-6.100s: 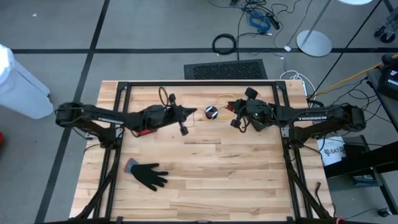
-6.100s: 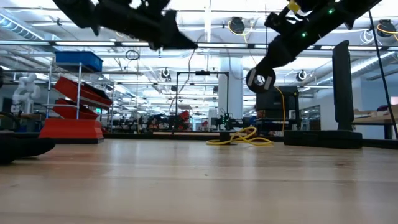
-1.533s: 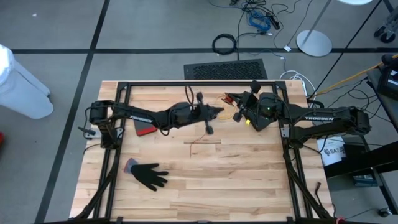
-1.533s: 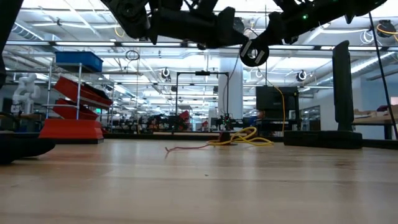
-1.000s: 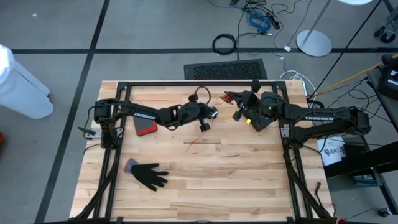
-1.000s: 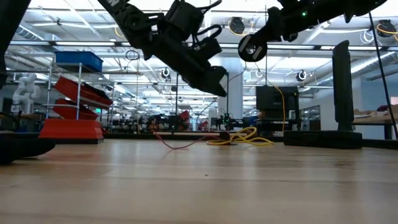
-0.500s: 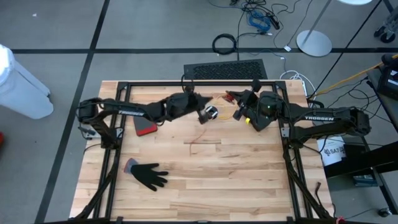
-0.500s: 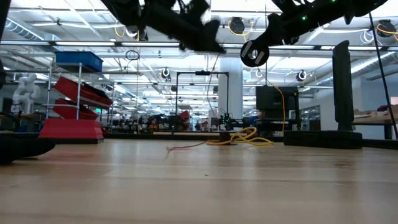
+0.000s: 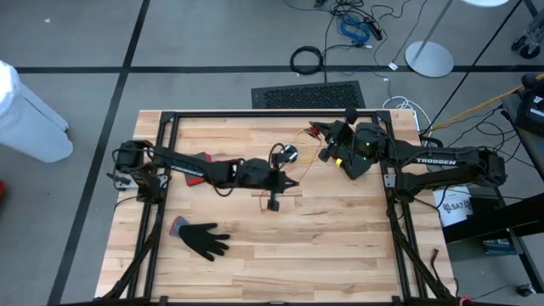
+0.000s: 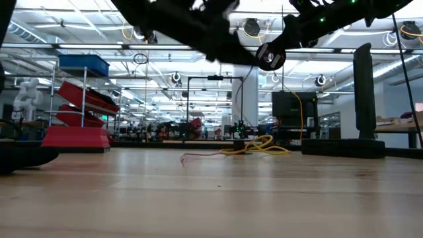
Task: Coil cords
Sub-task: Uncoil the red wire from the spool
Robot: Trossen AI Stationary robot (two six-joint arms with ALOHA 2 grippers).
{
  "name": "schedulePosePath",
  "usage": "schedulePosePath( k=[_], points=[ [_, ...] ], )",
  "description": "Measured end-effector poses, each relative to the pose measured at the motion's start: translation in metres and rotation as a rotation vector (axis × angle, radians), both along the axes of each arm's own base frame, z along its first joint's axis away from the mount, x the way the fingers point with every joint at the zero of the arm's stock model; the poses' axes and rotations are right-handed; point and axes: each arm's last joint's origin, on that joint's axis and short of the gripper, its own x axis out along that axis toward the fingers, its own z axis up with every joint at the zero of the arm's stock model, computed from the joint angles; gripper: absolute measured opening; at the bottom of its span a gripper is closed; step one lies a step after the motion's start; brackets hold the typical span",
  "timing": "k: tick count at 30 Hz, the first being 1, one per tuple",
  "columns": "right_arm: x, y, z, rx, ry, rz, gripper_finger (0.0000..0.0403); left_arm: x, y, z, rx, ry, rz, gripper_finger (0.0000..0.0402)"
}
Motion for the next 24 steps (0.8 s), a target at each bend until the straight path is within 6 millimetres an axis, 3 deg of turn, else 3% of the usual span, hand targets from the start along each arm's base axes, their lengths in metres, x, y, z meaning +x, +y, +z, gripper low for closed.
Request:
schedulePosePath(
  k=[5, 14, 19, 24],
  points=[
    [0.0, 0.0, 0.0, 0.006, -0.009, 0.0, 0.0, -0.005, 0.036, -0.02, 0.085, 0.131, 0.369, 0.0],
    [0.0, 0.0, -0.003, 0.017, 0.021, -0.001, 0.0, -0.018, 0.079, 0.004, 0.101, 0.056, 0.571, 0.0],
    [-0.002, -0.004, -0.005, 0.017, 0.049, -0.027, 0.0, -0.029, 0.074, 0.035, 0.099, -0.031, 0.569, 0.0],
    [-0.005, -0.011, -0.005, 0.013, 0.055, -0.058, 0.0, -0.041, 0.051, 0.068, 0.143, -0.121, 0.53, 0.0]
  ],
)
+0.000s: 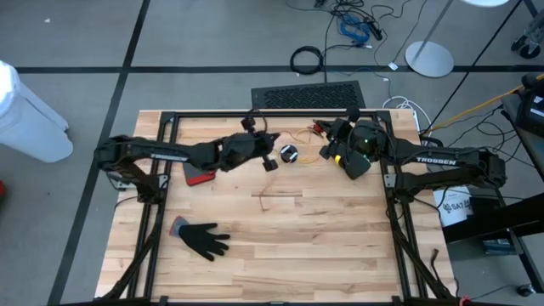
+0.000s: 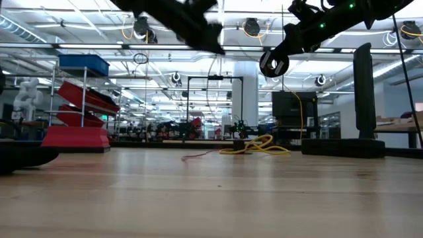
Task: Coil cords
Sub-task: Uncoil the red wire from the spool
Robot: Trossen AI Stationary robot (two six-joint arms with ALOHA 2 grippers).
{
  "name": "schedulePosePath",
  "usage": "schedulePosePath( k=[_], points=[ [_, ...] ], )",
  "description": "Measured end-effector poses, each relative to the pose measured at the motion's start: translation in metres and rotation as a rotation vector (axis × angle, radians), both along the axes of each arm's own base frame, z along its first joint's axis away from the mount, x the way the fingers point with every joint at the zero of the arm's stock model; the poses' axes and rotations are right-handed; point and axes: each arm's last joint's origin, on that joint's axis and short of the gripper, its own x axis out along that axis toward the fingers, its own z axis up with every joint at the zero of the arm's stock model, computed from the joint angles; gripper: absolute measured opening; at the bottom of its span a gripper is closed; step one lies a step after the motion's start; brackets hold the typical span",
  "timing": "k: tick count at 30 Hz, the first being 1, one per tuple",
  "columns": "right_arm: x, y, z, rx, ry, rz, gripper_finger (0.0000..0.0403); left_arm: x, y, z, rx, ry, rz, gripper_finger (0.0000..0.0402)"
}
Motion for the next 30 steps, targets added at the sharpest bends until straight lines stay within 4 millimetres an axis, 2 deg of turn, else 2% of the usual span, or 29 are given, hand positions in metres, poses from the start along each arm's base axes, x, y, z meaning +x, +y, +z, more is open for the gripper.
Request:
schedulePosePath(
  k=[4, 7, 14, 18, 24, 27, 30],
  points=[
    [-0.002, -0.004, 0.0, 0.002, 0.004, -0.016, 0.0, -0.012, -0.022, 0.023, 0.048, -0.045, -0.05, 0.0],
    [-0.002, -0.005, -0.001, 0.003, 0.007, -0.021, 0.0, -0.016, -0.043, 0.033, 0.06, -0.077, -0.158, 0.0],
    [-0.003, -0.008, -0.001, 0.004, 0.006, -0.03, 0.0, -0.014, -0.08, 0.031, 0.055, -0.062, -0.41, 0.0],
    [-0.003, -0.007, 0.0, 0.003, -0.005, -0.029, 0.0, -0.008, -0.089, 0.009, -0.013, 0.041, -0.48, 0.0],
    [-0.003, -0.008, 0.002, -0.004, -0.026, -0.029, 0.0, 0.01, -0.079, -0.051, -0.153, 0.296, -0.426, 0.0],
    [-0.002, -0.008, 0.003, -0.006, -0.032, -0.029, 0.0, 0.017, -0.067, -0.081, -0.177, 0.395, -0.318, 0.0],
    [-0.003, -0.008, 0.003, -0.007, -0.033, -0.029, 0.0, 0.019, -0.048, -0.102, -0.157, 0.471, -0.147, 0.0003]
  ],
)
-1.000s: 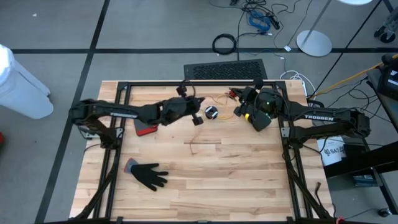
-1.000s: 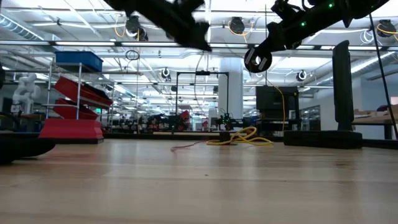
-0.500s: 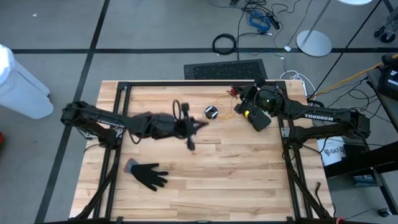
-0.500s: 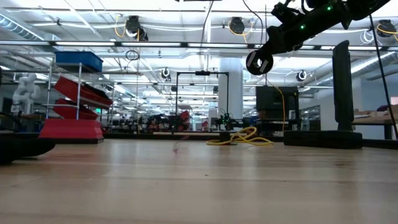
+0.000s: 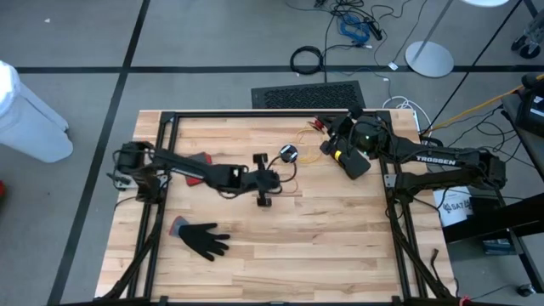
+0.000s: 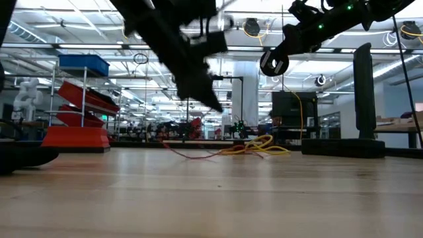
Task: Coil cords
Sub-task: Uncoil the red wire from the spool
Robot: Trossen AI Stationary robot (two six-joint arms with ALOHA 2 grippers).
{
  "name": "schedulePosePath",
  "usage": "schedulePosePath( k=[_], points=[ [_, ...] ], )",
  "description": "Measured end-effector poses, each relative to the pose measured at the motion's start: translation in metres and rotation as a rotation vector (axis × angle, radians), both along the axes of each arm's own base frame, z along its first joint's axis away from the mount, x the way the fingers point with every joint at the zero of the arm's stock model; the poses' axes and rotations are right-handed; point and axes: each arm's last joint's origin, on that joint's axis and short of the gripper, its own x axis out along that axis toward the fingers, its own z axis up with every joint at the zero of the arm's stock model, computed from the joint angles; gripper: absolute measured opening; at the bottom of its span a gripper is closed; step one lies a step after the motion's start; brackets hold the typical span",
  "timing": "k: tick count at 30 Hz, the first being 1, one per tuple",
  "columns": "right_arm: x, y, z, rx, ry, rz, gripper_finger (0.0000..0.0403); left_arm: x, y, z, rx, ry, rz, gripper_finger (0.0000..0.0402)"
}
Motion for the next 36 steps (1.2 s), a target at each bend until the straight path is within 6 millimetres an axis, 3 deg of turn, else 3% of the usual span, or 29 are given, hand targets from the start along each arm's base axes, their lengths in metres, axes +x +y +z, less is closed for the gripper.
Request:
schedulePosePath(
  k=[4, 8, 13, 16, 21, 25, 28, 36],
  points=[
    [-0.002, 0.001, 0.002, 0.001, -0.013, 0.027, 0.0, -0.001, 0.018, -0.011, 0.003, 0.035, 0.099, 0.003],
    [-0.006, 0.003, 0.007, -0.006, -0.029, 0.029, 0.0, 0.0, 0.023, -0.006, -0.004, 0.002, 0.099, 0.0101],
    [-0.01, 0.005, 0.01, -0.006, -0.04, 0.05, 0.0, 0.002, 0.02, 0.021, -0.017, -0.134, 0.031, 0.0195],
    [-0.012, 0.006, 0.011, -0.012, -0.038, 0.052, 0.0, 0.0, 0.02, 0.039, -0.01, -0.211, 0.018, 0.0225],
    [-0.019, 0.009, 0.018, -0.038, -0.051, 0.053, 0.0, -0.007, 0.018, 0.078, -0.047, -0.406, -0.065, 0.0234],
    [-0.024, 0.011, 0.023, -0.03, -0.094, 0.088, 0.0, -0.003, 0.016, 0.099, -0.063, -0.636, -0.125, 0.0234],
    [-0.022, 0.014, 0.023, -0.01, -0.116, 0.137, 0.0, 0.005, 0.019, 0.096, -0.034, -0.724, -0.088, 0.0234],
    [-0.018, 0.025, 0.024, -0.007, -0.121, 0.198, 0.0, 0.028, 0.045, 0.058, 0.012, -0.782, 0.016, 0.0234]
  ],
)
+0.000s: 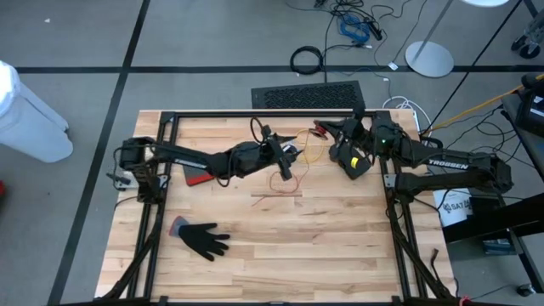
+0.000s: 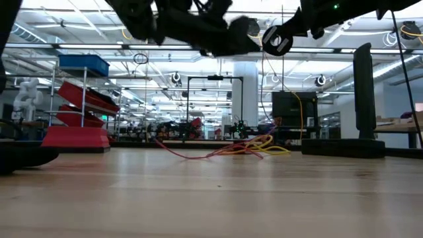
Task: Coil cords
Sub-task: Uncoil the red wire from the spool
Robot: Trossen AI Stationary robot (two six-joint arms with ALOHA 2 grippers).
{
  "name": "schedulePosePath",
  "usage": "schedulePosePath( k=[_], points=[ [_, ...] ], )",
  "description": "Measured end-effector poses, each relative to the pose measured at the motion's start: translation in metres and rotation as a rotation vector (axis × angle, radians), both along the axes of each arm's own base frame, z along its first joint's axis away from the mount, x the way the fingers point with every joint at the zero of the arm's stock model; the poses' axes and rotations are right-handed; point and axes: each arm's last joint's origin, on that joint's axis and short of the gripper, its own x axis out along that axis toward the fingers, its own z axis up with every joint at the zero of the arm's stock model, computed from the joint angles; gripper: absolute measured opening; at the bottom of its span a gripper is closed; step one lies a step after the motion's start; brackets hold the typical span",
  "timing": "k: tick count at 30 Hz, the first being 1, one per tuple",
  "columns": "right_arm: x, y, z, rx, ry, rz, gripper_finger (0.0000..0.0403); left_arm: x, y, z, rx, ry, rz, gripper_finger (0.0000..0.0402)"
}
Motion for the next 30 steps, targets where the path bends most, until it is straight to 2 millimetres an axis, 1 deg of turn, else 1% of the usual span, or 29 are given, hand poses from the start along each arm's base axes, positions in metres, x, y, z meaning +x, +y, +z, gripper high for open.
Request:
schedulePosePath(
  k=[2, 4, 8, 12, 16, 18, 20, 22, 25, 30],
  points=[
    [0.001, 0.002, 0.0, 0.0, 0.0, 0.011, 0.0, 0.004, 0.006, -0.008, -0.002, -0.024, 0.014, 0.0234],
    [0.001, 0.004, 0.0, 0.001, -0.003, 0.019, 0.0, 0.008, 0.011, -0.012, -0.022, -0.06, 0.015, 0.0234],
    [0.003, 0.006, 0.002, -0.004, -0.022, 0.032, 0.0, 0.015, 0.02, -0.025, -0.068, -0.076, 0.051, 0.0234],
    [0.005, 0.006, 0.0, -0.002, -0.01, 0.036, 0.0, 0.021, 0.027, -0.027, -0.129, -0.118, -0.007, 0.0234],
    [0.009, 0.006, -0.003, 0.004, 0.006, 0.035, 0.0, 0.022, 0.034, -0.032, -0.153, -0.121, 0.048, 0.0234],
    [0.011, 0.005, -0.005, 0.007, 0.015, 0.035, 0.0, 0.021, 0.036, -0.03, -0.151, -0.139, 0.051, 0.0227],
    [0.012, 0.005, -0.007, 0.009, 0.024, 0.035, 0.0, 0.021, 0.037, -0.028, -0.148, -0.151, 0.05, 0.0207],
    [0.014, 0.004, -0.008, 0.011, 0.03, 0.035, 0.0, 0.021, 0.037, -0.029, -0.141, -0.145, 0.033, 0.0175],
    [0.016, 0.004, -0.009, 0.011, 0.028, 0.034, 0.0, 0.021, 0.038, -0.029, -0.133, -0.133, -0.007, 0.0119],
    [0.017, 0.003, -0.009, 0.009, 0.021, 0.034, 0.0, 0.021, 0.038, -0.032, -0.123, -0.081, -0.013, 0.0019]
  ],
)
